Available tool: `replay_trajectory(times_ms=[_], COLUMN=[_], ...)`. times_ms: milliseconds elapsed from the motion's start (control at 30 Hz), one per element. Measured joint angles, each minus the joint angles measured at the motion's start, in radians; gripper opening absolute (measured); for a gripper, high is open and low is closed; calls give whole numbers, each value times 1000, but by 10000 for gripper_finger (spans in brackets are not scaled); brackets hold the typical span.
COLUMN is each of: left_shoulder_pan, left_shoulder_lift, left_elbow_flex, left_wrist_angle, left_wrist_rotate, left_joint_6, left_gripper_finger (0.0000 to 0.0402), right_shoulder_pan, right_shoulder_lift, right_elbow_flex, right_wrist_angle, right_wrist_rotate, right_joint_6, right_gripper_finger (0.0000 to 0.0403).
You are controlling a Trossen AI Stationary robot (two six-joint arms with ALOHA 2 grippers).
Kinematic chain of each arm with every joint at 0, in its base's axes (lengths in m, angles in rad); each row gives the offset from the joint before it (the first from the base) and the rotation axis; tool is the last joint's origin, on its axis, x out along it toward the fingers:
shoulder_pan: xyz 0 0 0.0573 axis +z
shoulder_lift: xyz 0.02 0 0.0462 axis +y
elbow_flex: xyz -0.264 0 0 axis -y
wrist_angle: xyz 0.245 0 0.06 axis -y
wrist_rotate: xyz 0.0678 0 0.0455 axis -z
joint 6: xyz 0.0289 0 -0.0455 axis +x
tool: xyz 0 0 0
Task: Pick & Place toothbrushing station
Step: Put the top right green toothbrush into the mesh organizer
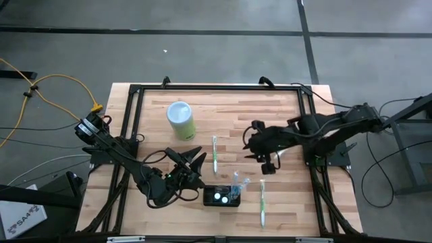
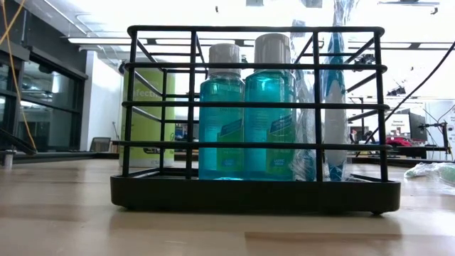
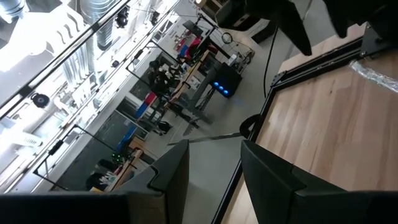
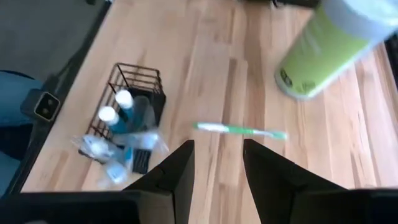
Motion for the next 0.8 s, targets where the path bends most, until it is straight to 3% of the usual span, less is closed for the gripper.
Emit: replay_trajectory(times_ms=[367,800], left_shoulder_pan=[0,0], left_shoulder_lift=[0,0], left_elbow_flex=[0,0], left_wrist_angle=[0,0], left_wrist_rotate=[1,-19], left_joint_6=[-1,-7], left_gripper_finger=[138,138], right_shoulder_pan=[-52,-51], right_shoulder_lift=[4,0], right_elbow_flex=[-17,-257], right_wrist_angle=[-221,-240], right_wrist_rotate=[0,22], right_joint_6=[39,207], right_gripper_finger=[128,128])
